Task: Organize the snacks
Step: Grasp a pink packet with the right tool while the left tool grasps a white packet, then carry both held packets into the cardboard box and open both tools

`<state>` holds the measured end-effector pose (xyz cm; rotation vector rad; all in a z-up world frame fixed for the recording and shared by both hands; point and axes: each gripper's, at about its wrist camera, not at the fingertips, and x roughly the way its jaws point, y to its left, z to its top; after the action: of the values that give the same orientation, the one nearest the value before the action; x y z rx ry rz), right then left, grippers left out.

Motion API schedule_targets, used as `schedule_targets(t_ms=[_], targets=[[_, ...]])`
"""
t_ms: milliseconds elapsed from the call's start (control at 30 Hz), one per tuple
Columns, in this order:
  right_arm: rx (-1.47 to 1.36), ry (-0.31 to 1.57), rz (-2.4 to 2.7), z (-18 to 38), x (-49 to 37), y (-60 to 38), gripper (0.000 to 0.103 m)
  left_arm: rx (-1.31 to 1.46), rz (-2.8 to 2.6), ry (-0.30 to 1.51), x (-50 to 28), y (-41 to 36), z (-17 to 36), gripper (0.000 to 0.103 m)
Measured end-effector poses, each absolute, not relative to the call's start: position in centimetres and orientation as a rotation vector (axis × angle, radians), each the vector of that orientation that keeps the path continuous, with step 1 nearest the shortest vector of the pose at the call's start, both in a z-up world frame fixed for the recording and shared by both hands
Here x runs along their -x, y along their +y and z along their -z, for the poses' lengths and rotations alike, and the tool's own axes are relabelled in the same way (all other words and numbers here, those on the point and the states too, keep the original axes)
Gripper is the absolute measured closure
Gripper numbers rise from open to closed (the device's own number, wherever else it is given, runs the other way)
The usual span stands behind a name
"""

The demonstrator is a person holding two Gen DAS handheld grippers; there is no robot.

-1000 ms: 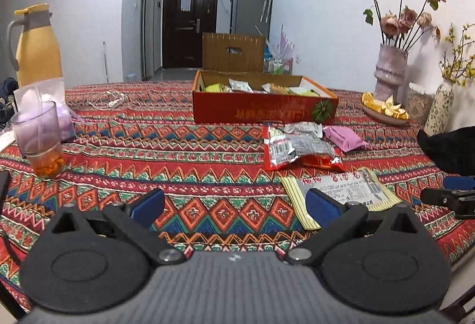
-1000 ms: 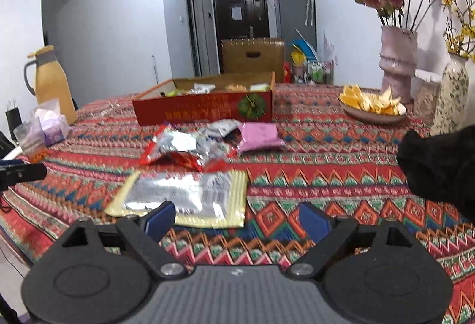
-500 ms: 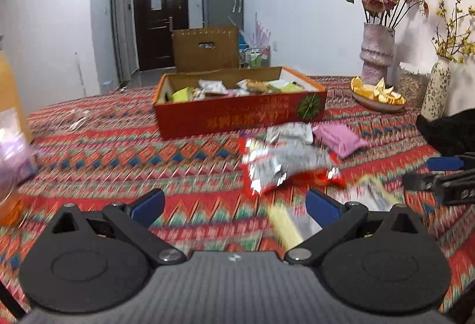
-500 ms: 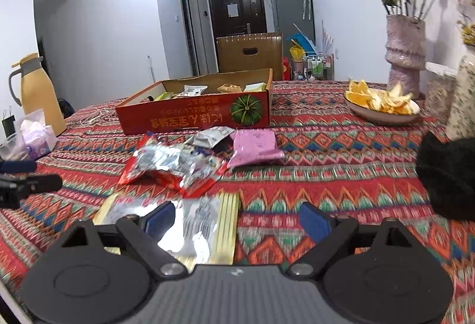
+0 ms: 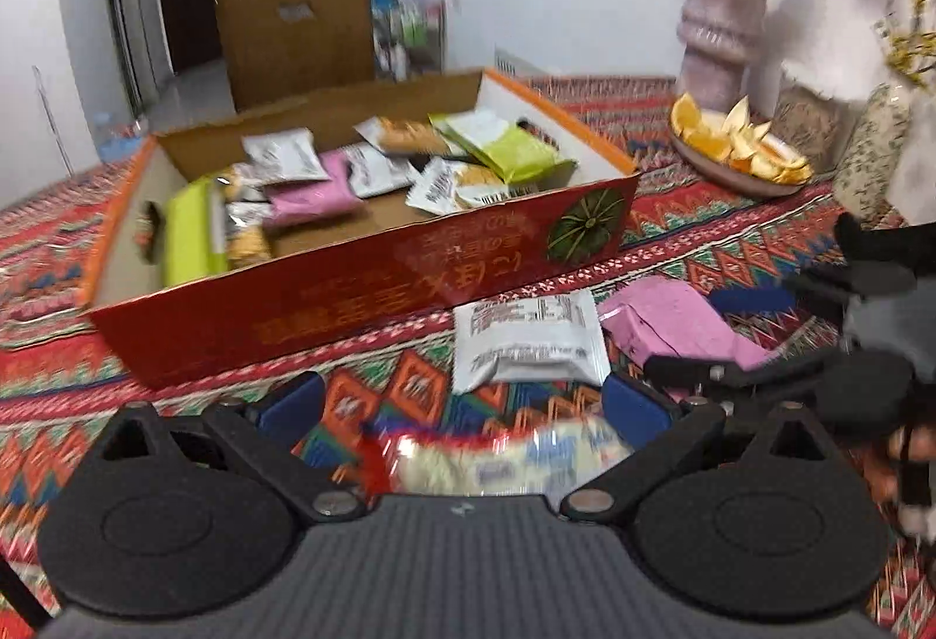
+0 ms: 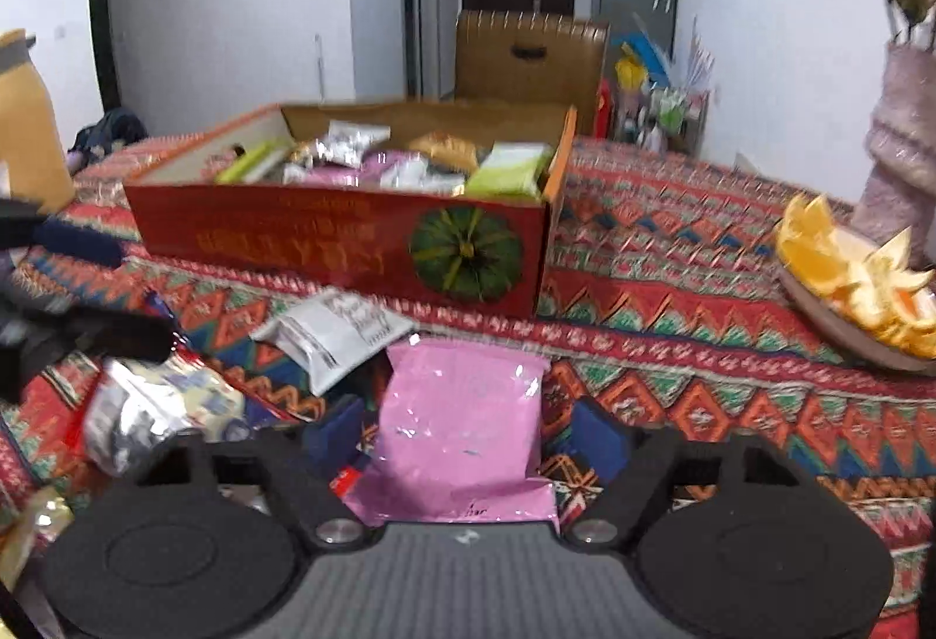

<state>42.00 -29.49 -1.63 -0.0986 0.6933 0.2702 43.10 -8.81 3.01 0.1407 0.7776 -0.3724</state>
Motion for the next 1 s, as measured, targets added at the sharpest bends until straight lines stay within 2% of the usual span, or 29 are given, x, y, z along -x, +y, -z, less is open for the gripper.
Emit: schedule_targets(t_ms=[233, 333, 367, 400, 467, 500, 733, 767, 1000], targets=[[0.016, 0.657, -0.174, 2.3, -41.1, -33.5, 0.042, -0.166, 0.416, 0.917, -49.2, -13.3, 0.1, 0.001], [-0.074, 0.645, -0.139, 2.6, -40.8, -35.9, 0.043, -0.192, 0.399, 0.902, -50.0, -14.5, 1.0, 0.018], [-0.085, 0.640, -0.133, 2.5, -40.7, -36.1, 0.043, -0.216, 0.397, 0.870, -49.6, -14.8, 1.0, 0.029], [-0.085, 0.637, -0.135, 2.6, -40.7, -36.1, 0.043, -0.206, 0.419, 0.863, -49.4, -14.9, 0.8, 0.035], [-0.066, 0.642, -0.155, 2.8, -40.8, -35.7, 0.043, -0.215, 0.430, 0.847, -48.8, -15.1, 0.6, 0.042], [-0.053, 0.641, -0.163, 2.8, -40.7, -35.5, 0.043, -0.229, 0.441, 0.826, -48.4, -15.2, 0.5, 0.062], [-0.039, 0.619, -0.176, 2.3, -40.3, -35.1, 0.043, -0.175, 0.438, 0.791, -45.5, -14.5, -1.3, 0.073], [-0.040, 0.616, -0.177, 2.3, -40.3, -35.1, 0.043, -0.158, 0.440, 0.769, -44.7, -14.1, -2.0, 0.088], [-0.044, 0.557, -0.169, 0.7, -37.2, -34.0, 0.043, -0.064, 0.424, 0.653, -39.3, -9.8, -6.3, 0.091]])
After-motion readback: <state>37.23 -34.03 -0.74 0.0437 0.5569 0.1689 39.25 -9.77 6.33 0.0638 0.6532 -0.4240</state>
